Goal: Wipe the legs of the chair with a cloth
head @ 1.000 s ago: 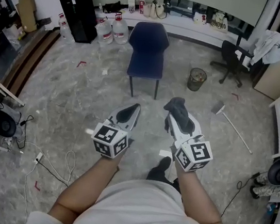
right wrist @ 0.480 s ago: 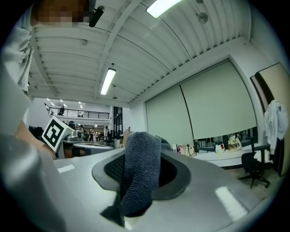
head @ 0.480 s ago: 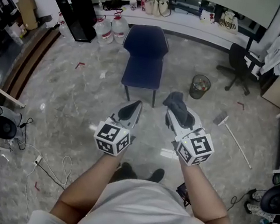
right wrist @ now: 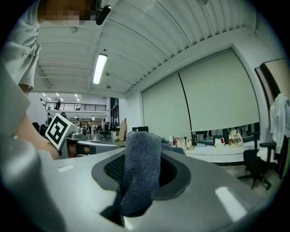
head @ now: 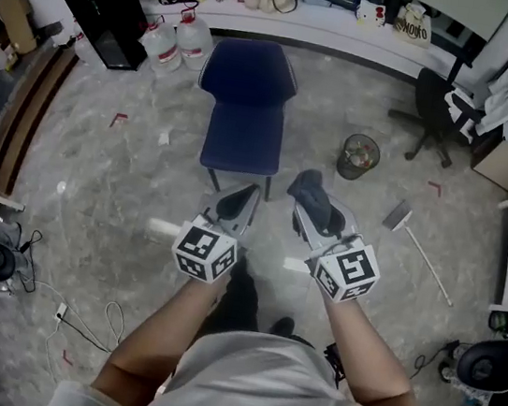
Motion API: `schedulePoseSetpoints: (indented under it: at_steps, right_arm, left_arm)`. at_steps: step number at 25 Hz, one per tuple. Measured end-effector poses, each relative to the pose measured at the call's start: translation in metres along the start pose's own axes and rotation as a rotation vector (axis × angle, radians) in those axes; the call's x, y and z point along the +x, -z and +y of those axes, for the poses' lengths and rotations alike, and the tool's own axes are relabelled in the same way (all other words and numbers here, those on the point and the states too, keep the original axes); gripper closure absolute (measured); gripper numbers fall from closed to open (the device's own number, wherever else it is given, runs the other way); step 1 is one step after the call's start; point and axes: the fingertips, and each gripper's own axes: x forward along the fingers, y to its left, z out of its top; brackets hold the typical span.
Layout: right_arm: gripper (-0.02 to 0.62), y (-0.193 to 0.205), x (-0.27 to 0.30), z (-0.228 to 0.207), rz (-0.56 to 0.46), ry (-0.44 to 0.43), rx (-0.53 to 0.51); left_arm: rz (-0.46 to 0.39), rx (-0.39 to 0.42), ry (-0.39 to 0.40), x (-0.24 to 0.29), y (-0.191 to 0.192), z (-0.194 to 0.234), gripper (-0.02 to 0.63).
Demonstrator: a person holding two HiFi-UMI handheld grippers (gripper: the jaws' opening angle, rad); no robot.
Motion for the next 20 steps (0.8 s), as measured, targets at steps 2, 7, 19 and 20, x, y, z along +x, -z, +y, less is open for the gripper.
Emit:
schedulePoseSetpoints:
  at_steps: [2, 7, 19, 20]
  right_arm:
    - [0.472, 0.017, 0.037, -0.027, 0.021, 0.018, 0.019]
    - [0.472, 0.068, 0.127, -0.112, 0.029, 0.033, 0.017]
    - [0.471, 0.379, 0.208, -0.204, 0.094, -0.058, 0.029]
    - [0.471, 0.412, 0.214, -0.211, 0.094, -0.063, 0.027]
  left_arm:
    - [0.031, -0.002, 0.025, 0.036, 0.013, 0.035, 0.601]
    - [0.075, 0.024, 0.099, 0.138, 0.055, 0.103, 0.601]
    - [0.056, -0.038, 0.002, 0.257, 0.338, 0.214, 0.601]
    - [0.05, -0.037, -0.007, 0.264, 0.366, 0.225, 0.601]
